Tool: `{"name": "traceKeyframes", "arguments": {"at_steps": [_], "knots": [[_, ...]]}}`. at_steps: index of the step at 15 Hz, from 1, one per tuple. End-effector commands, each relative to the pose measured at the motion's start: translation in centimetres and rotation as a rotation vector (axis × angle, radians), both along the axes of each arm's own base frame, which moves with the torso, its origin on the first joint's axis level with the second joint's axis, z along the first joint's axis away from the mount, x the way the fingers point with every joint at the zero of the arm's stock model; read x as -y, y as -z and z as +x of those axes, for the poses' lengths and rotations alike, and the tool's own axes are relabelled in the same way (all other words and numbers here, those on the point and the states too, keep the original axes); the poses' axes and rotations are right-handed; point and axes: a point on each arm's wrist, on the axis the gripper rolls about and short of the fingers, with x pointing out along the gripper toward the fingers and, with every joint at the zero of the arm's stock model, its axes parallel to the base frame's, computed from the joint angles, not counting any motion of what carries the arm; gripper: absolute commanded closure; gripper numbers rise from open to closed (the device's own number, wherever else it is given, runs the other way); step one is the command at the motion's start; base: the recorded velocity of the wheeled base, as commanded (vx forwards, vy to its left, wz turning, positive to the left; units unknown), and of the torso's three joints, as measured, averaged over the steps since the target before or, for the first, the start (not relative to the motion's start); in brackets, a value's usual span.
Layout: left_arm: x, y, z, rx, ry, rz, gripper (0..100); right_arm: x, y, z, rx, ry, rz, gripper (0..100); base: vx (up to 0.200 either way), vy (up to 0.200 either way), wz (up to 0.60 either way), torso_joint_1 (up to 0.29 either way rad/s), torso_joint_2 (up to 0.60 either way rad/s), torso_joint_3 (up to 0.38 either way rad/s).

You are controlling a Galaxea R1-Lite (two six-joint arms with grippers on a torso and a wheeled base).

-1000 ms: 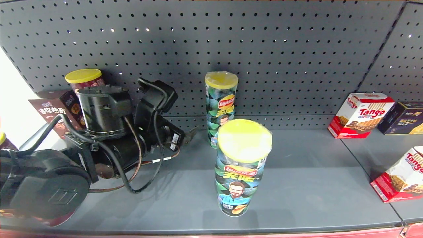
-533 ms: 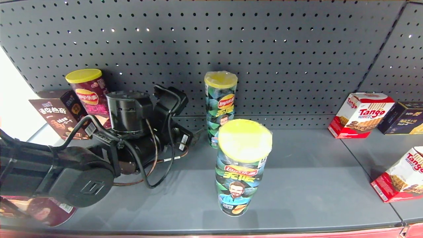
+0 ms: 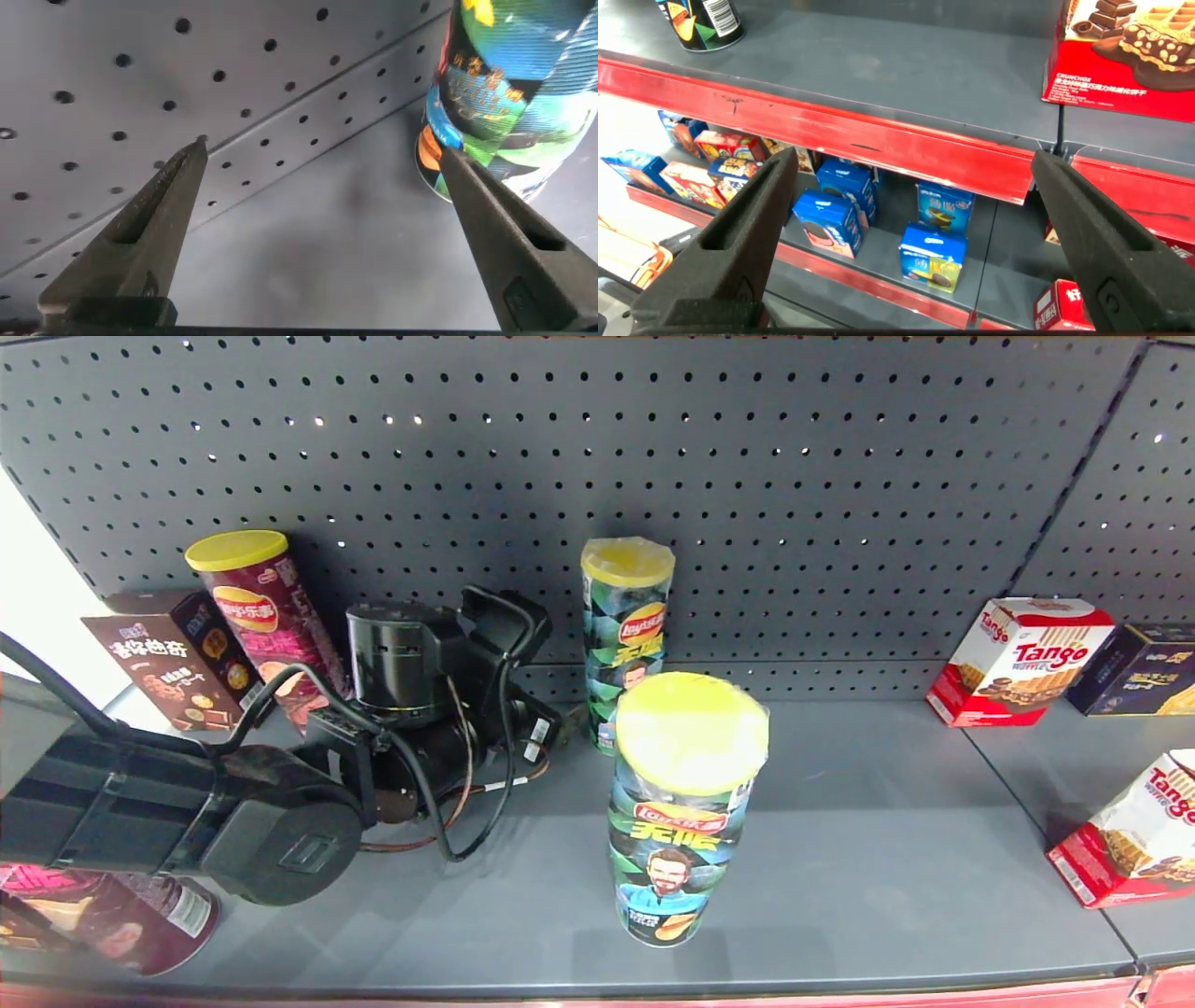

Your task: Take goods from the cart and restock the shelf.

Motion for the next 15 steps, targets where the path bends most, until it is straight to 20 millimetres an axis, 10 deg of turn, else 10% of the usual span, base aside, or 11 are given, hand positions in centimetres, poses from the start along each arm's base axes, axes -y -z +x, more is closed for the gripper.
{"name": "traceKeyframes", "arguments": {"at_steps": [1,11,15], "knots": [[0.3,0.5,0.2,-0.011,0.003,0.006,0,0.0,0.0,0.0,-0.001,-0.001,-0.001,0,0.000,0.000,0.00,0.000,0.00,0.000],[0.7,0.1,0.4,0.005,0.007,-0.003,0,0.0,0.0,0.0,-0.002,-0.001,-0.002,0,0.000,0.000,0.00,0.000,0.00,0.000],[-0.7,-3.5,-1.6,0.090,0.000,-0.052,0,0.0,0.0,0.0,-0.001,-0.001,-0.001,0,0.000,0.000,0.00,0.000,0.00,0.000]]}}
